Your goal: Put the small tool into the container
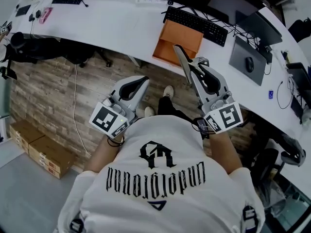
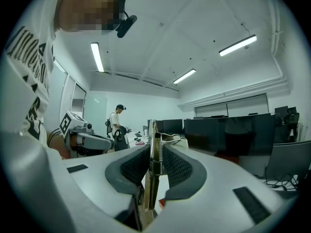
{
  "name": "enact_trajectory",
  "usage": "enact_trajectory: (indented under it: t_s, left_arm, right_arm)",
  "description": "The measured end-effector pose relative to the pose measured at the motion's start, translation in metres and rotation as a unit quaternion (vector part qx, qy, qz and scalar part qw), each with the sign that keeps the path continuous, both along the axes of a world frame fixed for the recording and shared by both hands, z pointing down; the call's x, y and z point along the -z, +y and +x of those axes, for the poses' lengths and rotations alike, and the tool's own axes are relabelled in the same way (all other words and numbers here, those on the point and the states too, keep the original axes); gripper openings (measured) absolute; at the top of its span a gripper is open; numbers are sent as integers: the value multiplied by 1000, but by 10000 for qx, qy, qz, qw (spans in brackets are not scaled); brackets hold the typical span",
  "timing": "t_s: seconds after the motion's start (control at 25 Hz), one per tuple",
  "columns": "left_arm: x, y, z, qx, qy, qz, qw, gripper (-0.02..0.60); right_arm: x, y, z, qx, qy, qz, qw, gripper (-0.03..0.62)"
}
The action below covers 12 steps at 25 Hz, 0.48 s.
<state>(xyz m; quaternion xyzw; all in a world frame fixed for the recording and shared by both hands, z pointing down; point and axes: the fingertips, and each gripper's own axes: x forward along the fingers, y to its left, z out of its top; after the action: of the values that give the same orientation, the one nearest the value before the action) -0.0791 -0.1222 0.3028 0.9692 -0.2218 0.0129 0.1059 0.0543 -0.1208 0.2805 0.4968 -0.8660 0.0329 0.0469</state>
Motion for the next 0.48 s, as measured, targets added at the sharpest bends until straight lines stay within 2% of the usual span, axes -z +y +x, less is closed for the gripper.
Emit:
enact_trajectory:
  t_s: [0.48]
  left_arm:
    - [-19,-52,37,284,-273,-102,9992,13]
  right_arm:
    - [-18,-63,30,397,-54,-208,9990,92]
